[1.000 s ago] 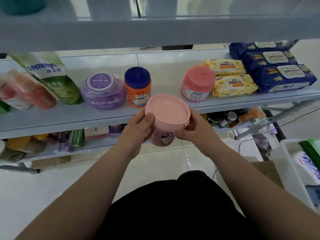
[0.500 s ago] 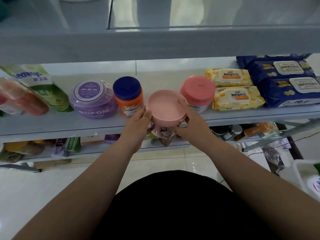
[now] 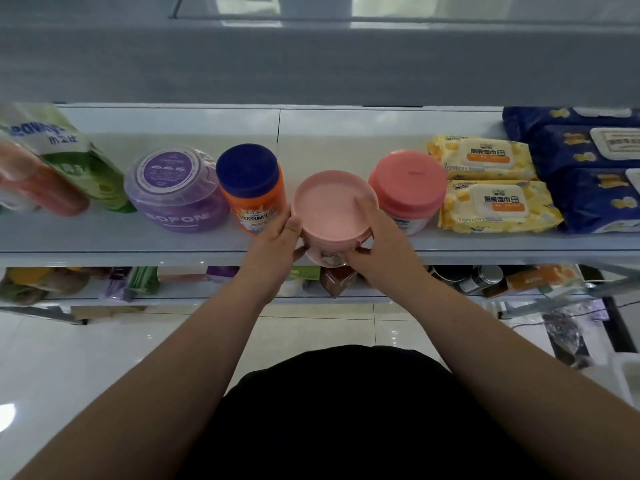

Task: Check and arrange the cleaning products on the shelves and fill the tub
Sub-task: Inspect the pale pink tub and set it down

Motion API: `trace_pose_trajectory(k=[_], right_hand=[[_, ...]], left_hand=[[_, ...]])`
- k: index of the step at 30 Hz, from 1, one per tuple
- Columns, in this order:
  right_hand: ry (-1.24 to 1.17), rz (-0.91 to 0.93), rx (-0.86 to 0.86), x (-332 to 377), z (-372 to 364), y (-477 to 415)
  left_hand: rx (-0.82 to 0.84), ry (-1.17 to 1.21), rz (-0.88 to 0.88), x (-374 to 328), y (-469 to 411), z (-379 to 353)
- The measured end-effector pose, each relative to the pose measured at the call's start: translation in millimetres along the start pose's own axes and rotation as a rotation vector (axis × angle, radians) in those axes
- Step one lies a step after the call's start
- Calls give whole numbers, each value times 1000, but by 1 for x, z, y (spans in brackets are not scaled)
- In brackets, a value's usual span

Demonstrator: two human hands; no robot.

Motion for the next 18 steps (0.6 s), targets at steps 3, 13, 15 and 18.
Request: trace_pose_trajectory(k=[3,13,15,18], right_hand=[[8,4,-26,0,-4,-2],[481,137,-5,24,11,46],[553,155,-34,18,3,50],[598,120,-33,16,-5,49]], left_hand=[[6,-38,-22,-4,-1,0],[117,-1220,-728,1,47,17],[210,-1377,-760,11,47,17],[272,-1432,-666,17,43,16]])
Point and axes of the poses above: each hand's wrist, its own y-axis away from the middle knuckle, its own z-axis out of the back of the hand, x = y × z, the point moved 1 cm from there along -y, towards the middle knuckle, and after that the axes turned 1 degree about y, right-handed, at the moved point
